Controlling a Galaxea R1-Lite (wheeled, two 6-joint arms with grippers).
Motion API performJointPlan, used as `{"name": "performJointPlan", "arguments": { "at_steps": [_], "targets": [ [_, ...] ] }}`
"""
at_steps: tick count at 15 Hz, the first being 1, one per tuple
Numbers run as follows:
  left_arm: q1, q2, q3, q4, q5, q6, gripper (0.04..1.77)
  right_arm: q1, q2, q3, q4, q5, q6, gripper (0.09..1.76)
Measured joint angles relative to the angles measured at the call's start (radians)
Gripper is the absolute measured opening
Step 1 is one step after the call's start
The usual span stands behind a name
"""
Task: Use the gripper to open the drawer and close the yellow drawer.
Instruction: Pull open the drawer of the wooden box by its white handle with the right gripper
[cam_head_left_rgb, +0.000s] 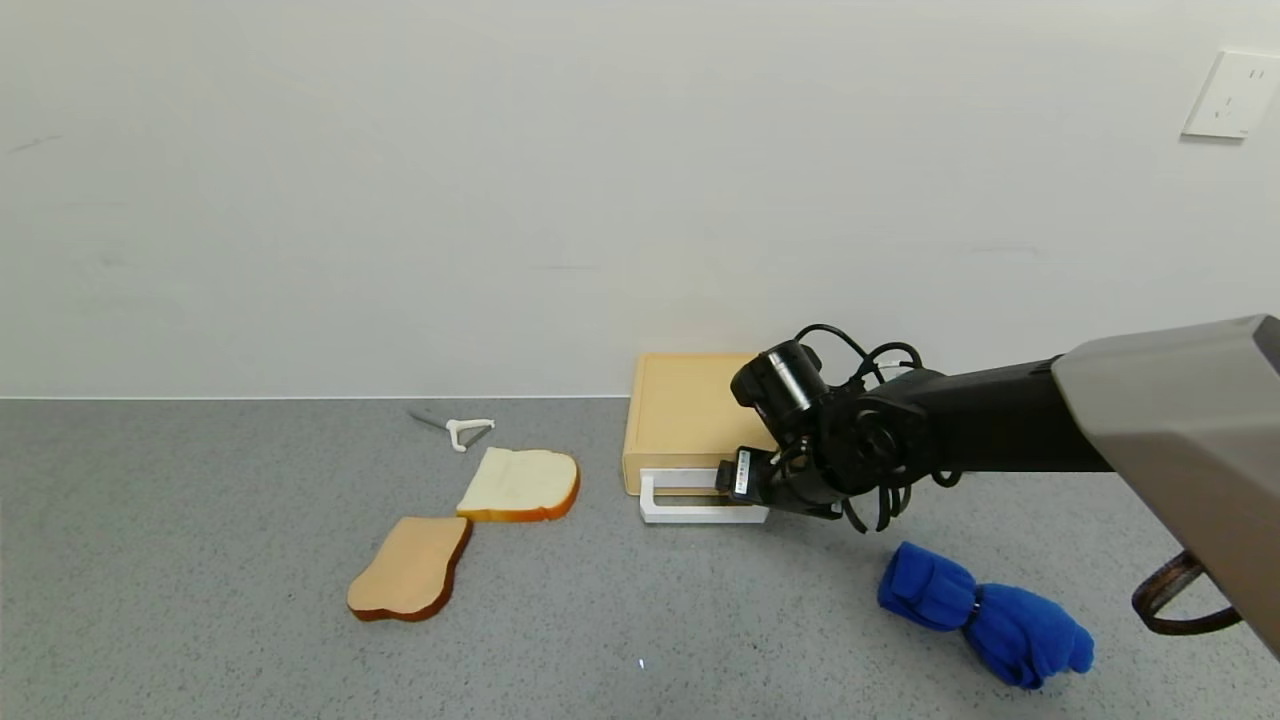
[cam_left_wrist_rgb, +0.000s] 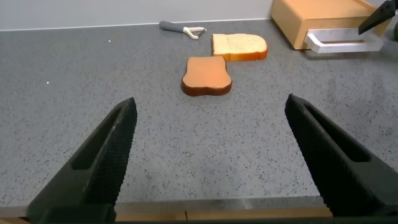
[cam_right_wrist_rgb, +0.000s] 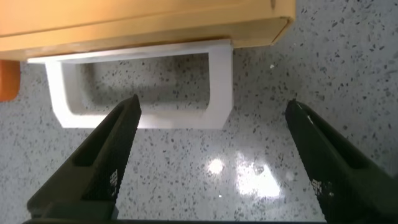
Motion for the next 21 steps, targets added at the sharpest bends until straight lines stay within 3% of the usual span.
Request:
{"name": "performJointPlan", "arguments": {
  "at_steps": [21],
  "targets": [
    [0.0,0.0,0.0,0.0,0.0,0.0,1.72,-0.02,0.084,-0.074,0.067,0.009,-0.001,1.71]
  ]
}}
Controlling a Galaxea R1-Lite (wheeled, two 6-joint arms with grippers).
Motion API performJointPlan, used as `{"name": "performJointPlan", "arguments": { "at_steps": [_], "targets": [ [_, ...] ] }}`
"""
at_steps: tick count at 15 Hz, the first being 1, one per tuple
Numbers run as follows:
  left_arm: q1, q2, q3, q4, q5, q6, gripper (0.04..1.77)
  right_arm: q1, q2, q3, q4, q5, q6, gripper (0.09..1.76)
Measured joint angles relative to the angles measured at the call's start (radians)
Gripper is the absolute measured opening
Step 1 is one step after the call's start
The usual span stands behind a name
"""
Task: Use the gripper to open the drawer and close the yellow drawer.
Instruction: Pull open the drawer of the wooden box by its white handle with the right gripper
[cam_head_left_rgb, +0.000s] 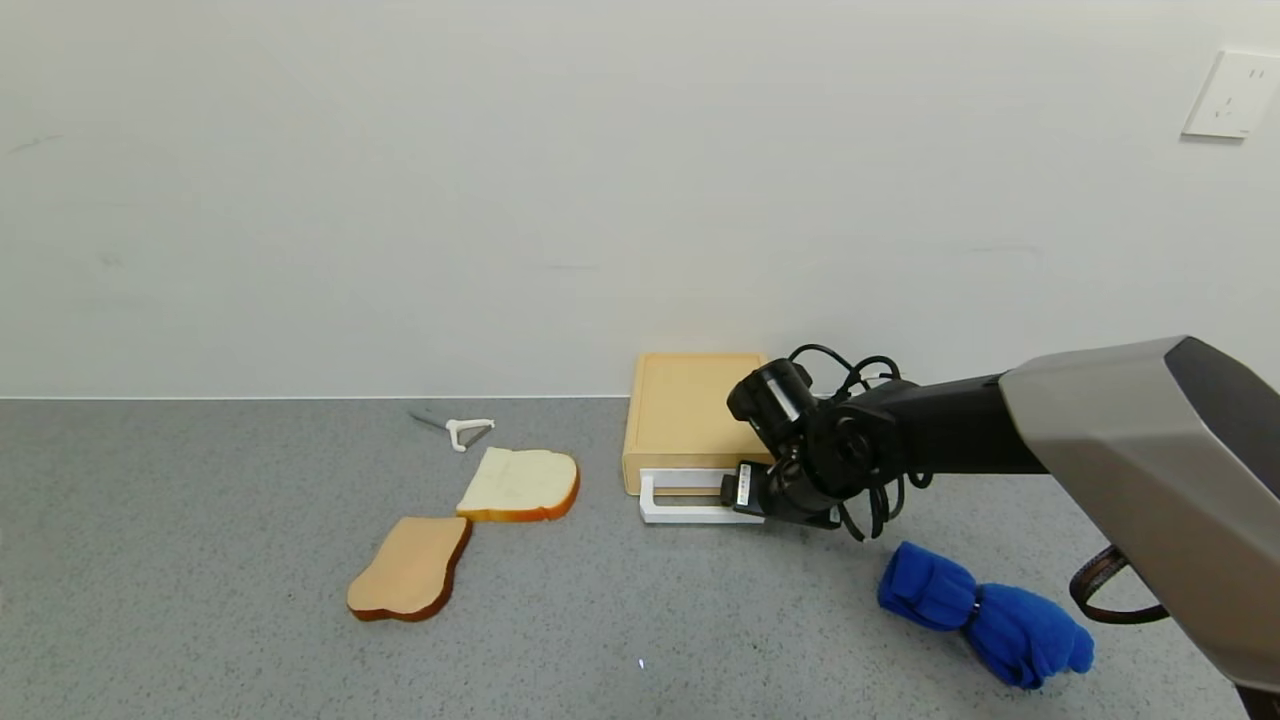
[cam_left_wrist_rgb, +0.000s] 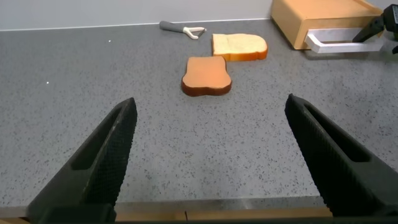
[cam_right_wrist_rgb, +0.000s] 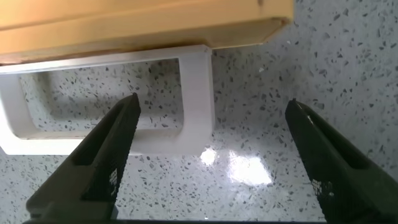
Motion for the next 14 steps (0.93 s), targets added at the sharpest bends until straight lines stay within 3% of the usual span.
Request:
{"name": "performJointPlan", "arguments": {
  "at_steps": [6,14],
  "targets": [
    [0.0,0.0,0.0,0.0,0.0,0.0,1.72,0.007,-0.004,-0.023,0.101,0.069,-0.002,1.71],
    [0.0,0.0,0.0,0.0,0.0,0.0,1.72,0.018,-0.021,-0.005,0.184,0.073,-0.006,1.71]
  ]
}}
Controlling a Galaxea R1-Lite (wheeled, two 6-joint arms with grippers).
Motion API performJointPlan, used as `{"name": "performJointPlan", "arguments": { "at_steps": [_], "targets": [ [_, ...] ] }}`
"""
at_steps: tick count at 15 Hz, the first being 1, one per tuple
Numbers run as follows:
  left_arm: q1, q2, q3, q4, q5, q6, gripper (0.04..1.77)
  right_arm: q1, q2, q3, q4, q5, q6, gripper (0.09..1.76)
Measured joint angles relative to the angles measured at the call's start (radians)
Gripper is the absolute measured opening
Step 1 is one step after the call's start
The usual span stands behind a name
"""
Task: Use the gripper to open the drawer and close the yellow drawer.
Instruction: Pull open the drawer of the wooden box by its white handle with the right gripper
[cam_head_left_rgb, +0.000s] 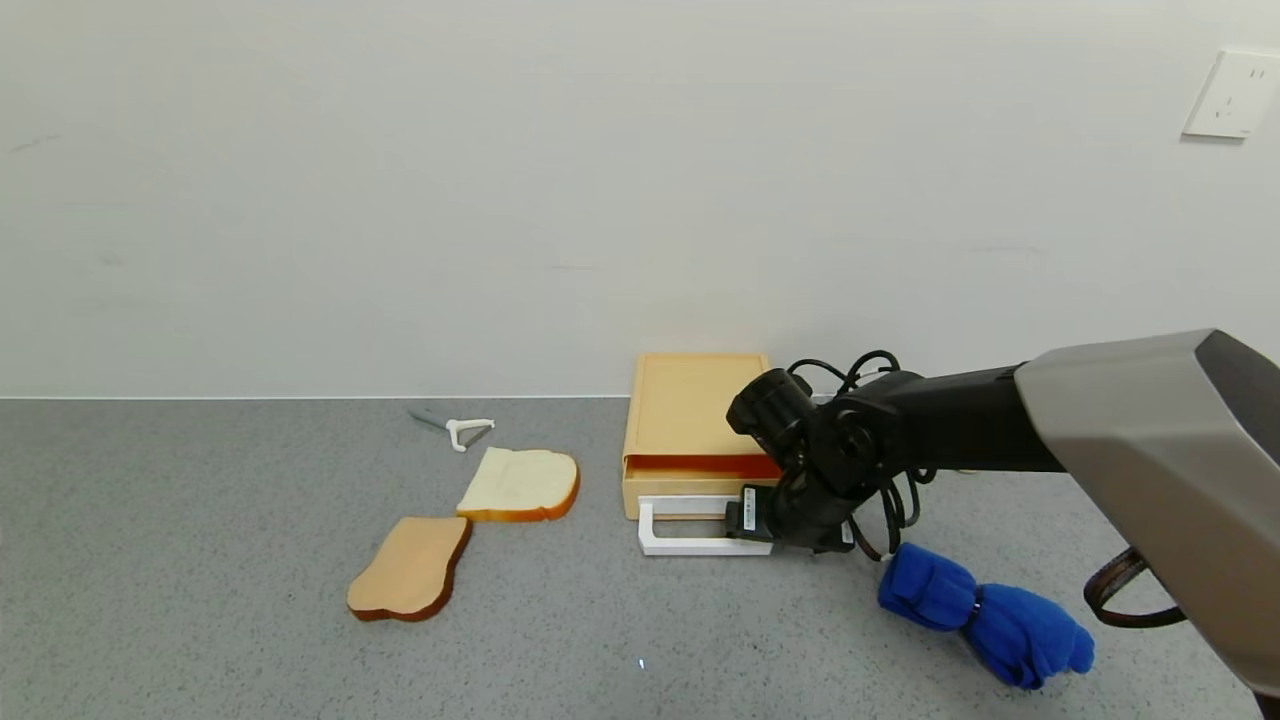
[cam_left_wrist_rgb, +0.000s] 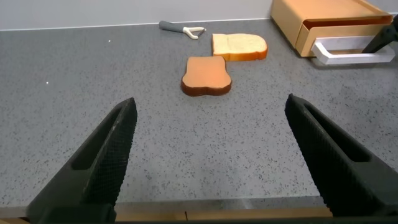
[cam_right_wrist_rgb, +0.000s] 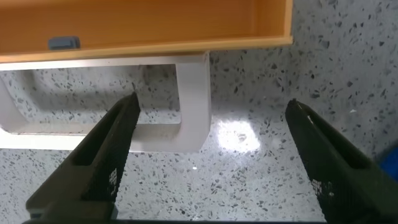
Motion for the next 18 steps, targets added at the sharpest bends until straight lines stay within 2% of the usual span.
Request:
{"name": "performJointPlan", "arguments": {
  "at_steps": [18],
  "targets": [
    [0.0,0.0,0.0,0.0,0.0,0.0,1.72,0.092,-0.159,0.256,-0.007,0.033,0.002,1.71]
  ]
}}
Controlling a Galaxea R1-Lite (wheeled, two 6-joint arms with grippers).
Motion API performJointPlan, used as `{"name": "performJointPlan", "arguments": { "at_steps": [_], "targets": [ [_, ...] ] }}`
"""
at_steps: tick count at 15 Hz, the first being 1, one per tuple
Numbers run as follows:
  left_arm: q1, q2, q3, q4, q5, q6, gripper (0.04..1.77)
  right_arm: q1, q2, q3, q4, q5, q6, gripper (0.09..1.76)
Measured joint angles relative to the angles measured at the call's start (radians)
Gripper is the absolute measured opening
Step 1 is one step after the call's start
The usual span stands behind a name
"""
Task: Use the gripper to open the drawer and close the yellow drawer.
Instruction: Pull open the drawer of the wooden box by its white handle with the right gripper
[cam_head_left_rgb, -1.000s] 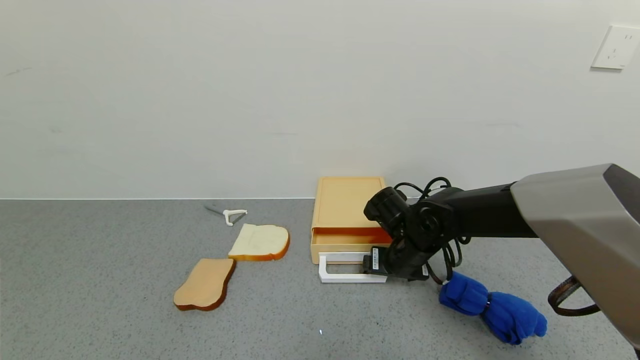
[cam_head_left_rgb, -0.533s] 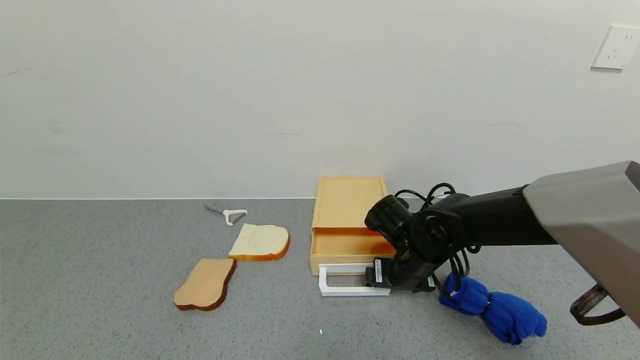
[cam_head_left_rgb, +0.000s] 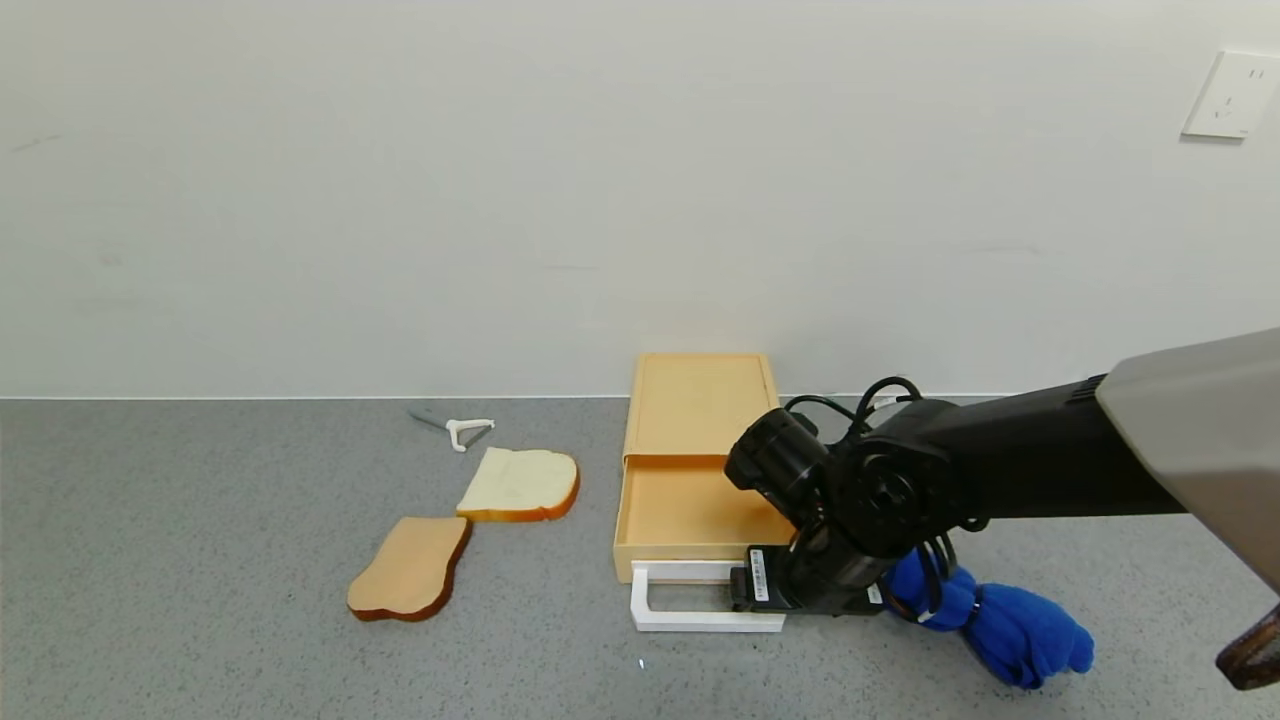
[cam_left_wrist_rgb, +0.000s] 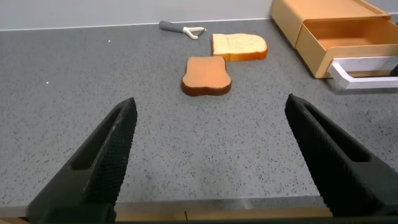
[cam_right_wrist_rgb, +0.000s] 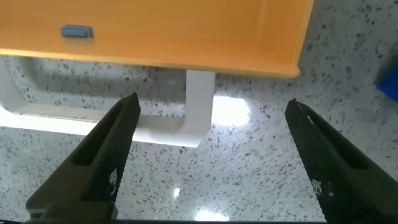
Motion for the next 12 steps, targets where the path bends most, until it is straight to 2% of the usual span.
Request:
{"name": "performJointPlan", "arguments": {
  "at_steps": [12],
  "targets": [
    [0.0,0.0,0.0,0.0,0.0,0.0,1.72,0.022,-0.041,0.076,-0.002,0.001,0.002,1.71]
  ]
}}
